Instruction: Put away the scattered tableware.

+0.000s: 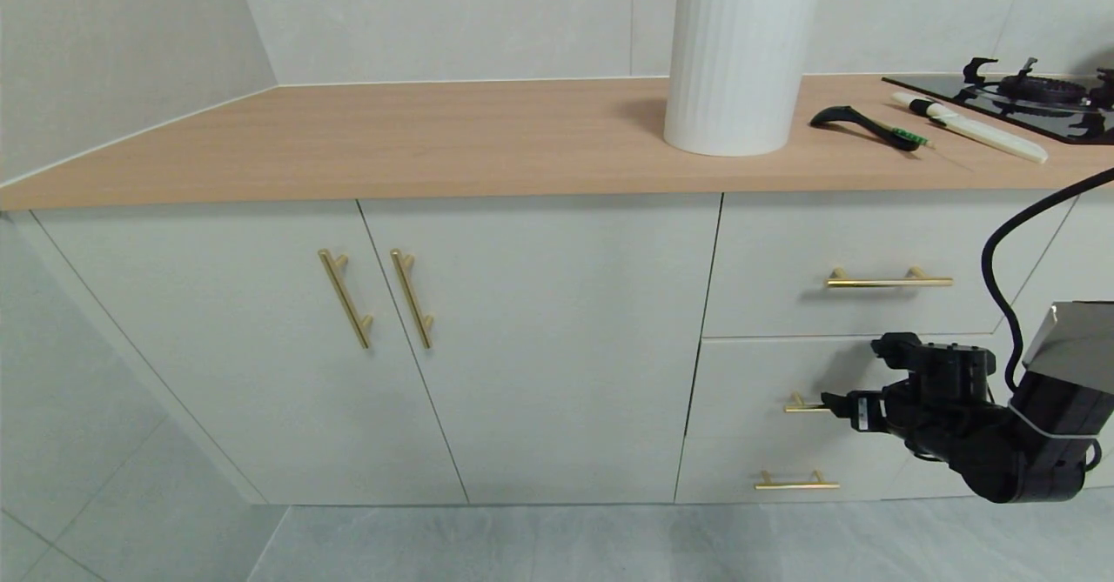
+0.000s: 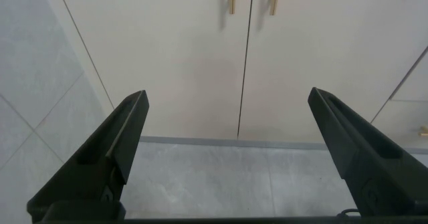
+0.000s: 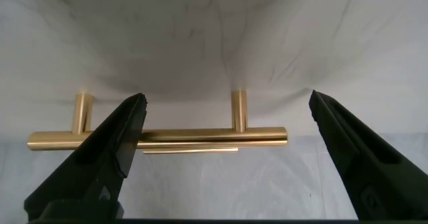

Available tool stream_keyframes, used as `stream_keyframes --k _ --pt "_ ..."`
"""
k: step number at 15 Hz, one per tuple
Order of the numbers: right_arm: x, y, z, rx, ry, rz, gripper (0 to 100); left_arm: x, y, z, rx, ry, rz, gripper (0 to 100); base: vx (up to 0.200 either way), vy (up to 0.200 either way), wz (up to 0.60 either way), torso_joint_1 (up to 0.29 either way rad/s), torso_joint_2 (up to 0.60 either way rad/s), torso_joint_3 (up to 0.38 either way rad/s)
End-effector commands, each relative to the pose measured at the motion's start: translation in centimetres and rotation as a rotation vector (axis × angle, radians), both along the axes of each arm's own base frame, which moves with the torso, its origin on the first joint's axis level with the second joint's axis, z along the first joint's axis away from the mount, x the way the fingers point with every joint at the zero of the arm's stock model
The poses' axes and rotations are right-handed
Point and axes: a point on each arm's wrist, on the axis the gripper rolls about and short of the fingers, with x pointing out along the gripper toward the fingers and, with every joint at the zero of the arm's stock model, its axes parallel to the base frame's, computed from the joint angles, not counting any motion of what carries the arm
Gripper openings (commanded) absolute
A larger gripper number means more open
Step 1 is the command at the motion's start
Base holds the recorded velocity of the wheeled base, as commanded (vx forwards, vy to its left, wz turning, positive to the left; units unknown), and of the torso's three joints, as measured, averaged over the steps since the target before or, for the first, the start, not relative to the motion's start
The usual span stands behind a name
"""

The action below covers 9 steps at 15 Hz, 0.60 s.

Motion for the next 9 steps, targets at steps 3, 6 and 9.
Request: stream_keyframes --k 3,6,9 --pt "-0.6 0.0 -0.5 0.001 0.025 0.002 100 0.0 0.0 0.0 -0.001 0.000 0.001 100 0.000 0.000 0.00 0.000 0.00 0.000" --pt "-0.9 0.0 -0.5 -0.001 0.000 0.003 100 0.0 0.0 0.0 -0.001 0.001 0.001 100 0.000 0.000 0.00 0.000 0.00 0.000" --pt "-1.8 0.1 -0.6 -0.002 0.014 0.004 100 0.0 0.0 0.0 -0.001 0.001 0.001 100 0.000 0.000 0.00 0.000 0.00 0.000"
